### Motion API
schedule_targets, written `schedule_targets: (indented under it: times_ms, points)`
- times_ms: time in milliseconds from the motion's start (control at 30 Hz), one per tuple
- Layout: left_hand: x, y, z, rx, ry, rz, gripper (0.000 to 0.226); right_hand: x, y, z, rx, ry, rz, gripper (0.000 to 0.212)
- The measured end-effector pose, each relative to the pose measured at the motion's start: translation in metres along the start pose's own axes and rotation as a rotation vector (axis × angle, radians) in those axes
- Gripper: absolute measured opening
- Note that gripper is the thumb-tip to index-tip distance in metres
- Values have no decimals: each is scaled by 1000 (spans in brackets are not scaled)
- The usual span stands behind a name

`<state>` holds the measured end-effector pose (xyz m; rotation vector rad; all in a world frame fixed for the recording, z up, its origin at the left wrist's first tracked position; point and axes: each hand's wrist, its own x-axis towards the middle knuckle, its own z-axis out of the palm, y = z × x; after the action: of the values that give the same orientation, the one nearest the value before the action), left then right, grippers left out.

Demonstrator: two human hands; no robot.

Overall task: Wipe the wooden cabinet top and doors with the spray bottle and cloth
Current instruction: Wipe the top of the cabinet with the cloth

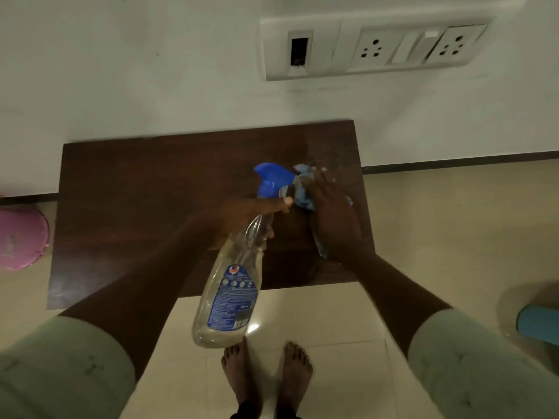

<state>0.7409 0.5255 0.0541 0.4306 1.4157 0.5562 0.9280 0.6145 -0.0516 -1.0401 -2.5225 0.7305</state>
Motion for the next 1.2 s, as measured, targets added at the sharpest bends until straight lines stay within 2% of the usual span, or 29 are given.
schedule_targets:
  times_ms: [133,200,300,367,433,500,567,633,700,800,867,933,1000,1067,1100,1200]
  points:
    - [0,10,-4,86,-32,-17,47,45,32,-11,-25,220,295,47]
    - [2,12,-7,98,-57,-20,51,61,14,4,14,186,411,49]
    - [8,11,-10,97,-56,-37,63,71,-14,26,-54,97,162,51]
    - [10,9,-14,87,-56,-43,56,79,-5,24,-65,8,67,50]
    - [11,7,-18,74,-62,-42,52,82,11,10,-102,17,83,46]
    - [11,4,-22,72,-79,-45,57,89,28,-5,-93,183,190,44]
    - [13,1,-26,76,-103,-57,60,102,34,-7,-78,256,315,47]
    - [14,-2,-30,69,-125,-61,46,112,23,1,-73,262,383,49]
    - [17,-5,-33,62,-125,-65,39,115,8,11,-114,240,344,48]
    - [19,-6,-38,57,-116,-72,46,111,-6,20,-172,103,137,50]
    - [19,-5,-39,66,-108,-67,50,111,3,12,-202,92,51,47]
    - [18,-4,-41,80,-115,-44,48,108,23,1,-209,209,112,42]
    - [15,-4,-45,74,-118,-39,47,106,35,-4,-219,322,299,41]
    - [12,-6,-48,60,-112,-37,49,108,21,4,-226,314,413,44]
    - [11,-7,-49,57,-111,-30,50,108,8,11,-210,282,395,46]
    - [4,-9,-51,29,-99,-13,53,100,-39,42,-119,160,159,48]
